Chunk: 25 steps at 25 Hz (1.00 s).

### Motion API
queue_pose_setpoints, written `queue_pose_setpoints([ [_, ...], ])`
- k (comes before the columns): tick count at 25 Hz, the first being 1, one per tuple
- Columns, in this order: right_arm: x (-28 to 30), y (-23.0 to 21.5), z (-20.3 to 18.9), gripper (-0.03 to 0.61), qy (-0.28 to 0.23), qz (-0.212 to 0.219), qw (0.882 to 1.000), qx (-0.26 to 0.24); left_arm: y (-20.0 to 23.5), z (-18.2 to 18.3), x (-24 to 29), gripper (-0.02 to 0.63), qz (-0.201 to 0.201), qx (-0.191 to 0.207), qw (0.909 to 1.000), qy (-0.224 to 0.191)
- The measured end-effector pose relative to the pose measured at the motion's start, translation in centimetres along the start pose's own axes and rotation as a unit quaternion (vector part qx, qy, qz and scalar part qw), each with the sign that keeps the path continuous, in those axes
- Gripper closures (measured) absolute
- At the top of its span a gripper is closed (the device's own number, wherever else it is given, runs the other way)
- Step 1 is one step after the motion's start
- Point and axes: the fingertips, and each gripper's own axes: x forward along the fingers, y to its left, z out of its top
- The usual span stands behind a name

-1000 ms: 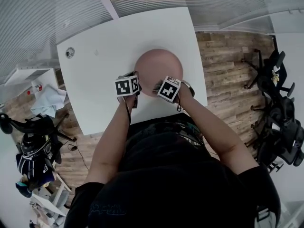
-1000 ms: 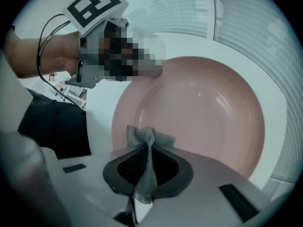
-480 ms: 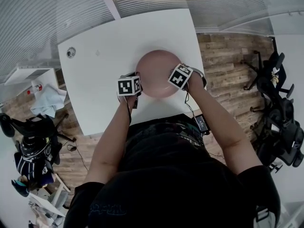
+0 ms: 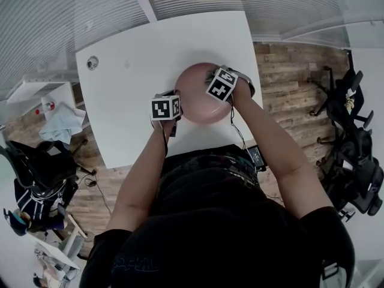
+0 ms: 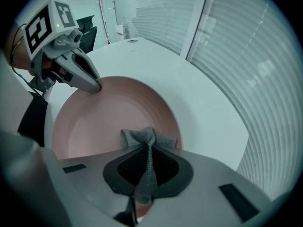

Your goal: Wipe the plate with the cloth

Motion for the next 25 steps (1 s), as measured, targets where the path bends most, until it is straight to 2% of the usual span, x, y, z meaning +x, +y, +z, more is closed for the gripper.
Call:
queue_pose_setpoints([
  [6,0.4,2.4,4.8,0.540,-0.049,0.022,0.998,-0.038,0.1,0.1,0.0,0.583,0.000,-0.010,0.9999,-0.002],
  [12,0.4,6.6,6.7,0.540,-0.083,0.061,0.993,-0.058,0.1,0.2,0.1,0.583,0.000,-0.018,0.9998,-0.011],
  [19,-0.3,12.4,5.8,0.540,-0.083,0.115,0.987,-0.076,0.2,0.1,0.0,0.583,0.000,-0.019,0.9997,-0.013],
  [25,-1.0,16.0,1.7,0.540,-0.046,0.149,0.983,-0.092,0.4,0.1,0.0,0.583,0.000,-0.022,0.9997,-0.013],
])
